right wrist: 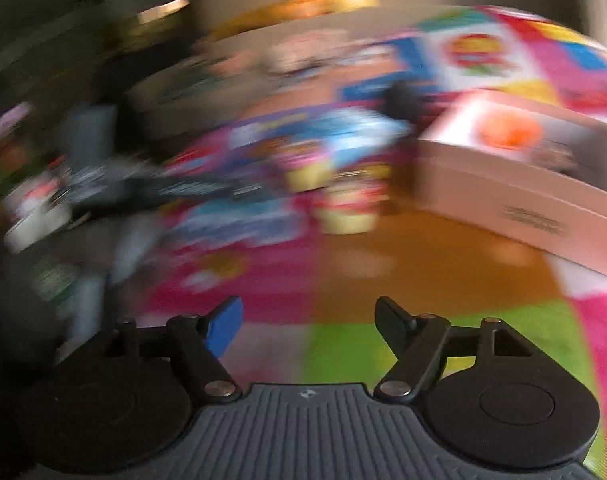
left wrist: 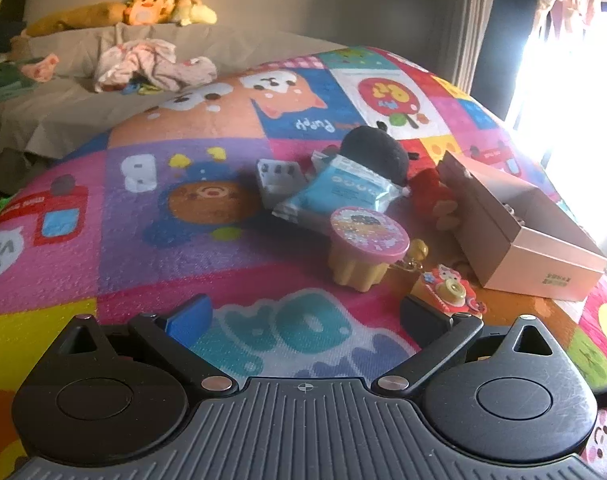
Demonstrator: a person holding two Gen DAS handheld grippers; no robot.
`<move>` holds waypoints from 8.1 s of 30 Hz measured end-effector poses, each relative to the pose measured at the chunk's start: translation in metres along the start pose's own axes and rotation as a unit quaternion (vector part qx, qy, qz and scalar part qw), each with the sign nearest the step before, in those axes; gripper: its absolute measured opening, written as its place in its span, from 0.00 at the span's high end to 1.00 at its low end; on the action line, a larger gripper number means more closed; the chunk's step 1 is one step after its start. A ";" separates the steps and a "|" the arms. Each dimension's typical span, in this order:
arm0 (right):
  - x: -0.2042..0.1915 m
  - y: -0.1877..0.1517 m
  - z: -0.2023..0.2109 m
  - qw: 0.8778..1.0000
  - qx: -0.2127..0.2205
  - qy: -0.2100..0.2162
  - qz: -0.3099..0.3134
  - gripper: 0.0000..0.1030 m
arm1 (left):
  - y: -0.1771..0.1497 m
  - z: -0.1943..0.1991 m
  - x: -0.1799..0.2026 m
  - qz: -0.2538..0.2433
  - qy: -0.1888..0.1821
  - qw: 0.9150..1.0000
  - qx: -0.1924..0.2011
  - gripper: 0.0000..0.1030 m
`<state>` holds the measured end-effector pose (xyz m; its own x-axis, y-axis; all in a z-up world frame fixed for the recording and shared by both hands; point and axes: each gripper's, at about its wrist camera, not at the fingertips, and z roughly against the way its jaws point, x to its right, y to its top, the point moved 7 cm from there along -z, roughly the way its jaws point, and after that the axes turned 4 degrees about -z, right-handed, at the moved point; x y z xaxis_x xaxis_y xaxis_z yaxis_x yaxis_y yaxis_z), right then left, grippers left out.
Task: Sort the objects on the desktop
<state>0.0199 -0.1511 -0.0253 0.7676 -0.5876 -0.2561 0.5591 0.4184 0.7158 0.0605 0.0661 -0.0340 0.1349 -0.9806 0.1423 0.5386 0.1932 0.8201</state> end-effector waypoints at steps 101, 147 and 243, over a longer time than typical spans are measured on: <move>0.041 -0.004 0.012 0.992 -0.023 -0.122 0.004 0.60 | -0.029 0.025 0.025 -0.099 -0.037 0.993 -0.046 0.18; 0.115 0.118 0.178 0.930 0.229 -0.286 -0.043 0.38 | 0.098 0.005 0.226 -0.271 -0.165 0.942 0.111 0.22; 0.115 -0.019 0.051 0.949 0.164 -0.172 -0.205 0.04 | 0.087 -0.140 -0.027 -0.072 0.070 0.992 -0.071 0.29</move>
<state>0.0818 -0.2618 -0.0354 0.3267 -0.8698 -0.3699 0.6177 -0.0997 0.7801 0.2201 0.1142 -0.0437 0.1563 -0.9860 -0.0574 0.6719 0.0635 0.7379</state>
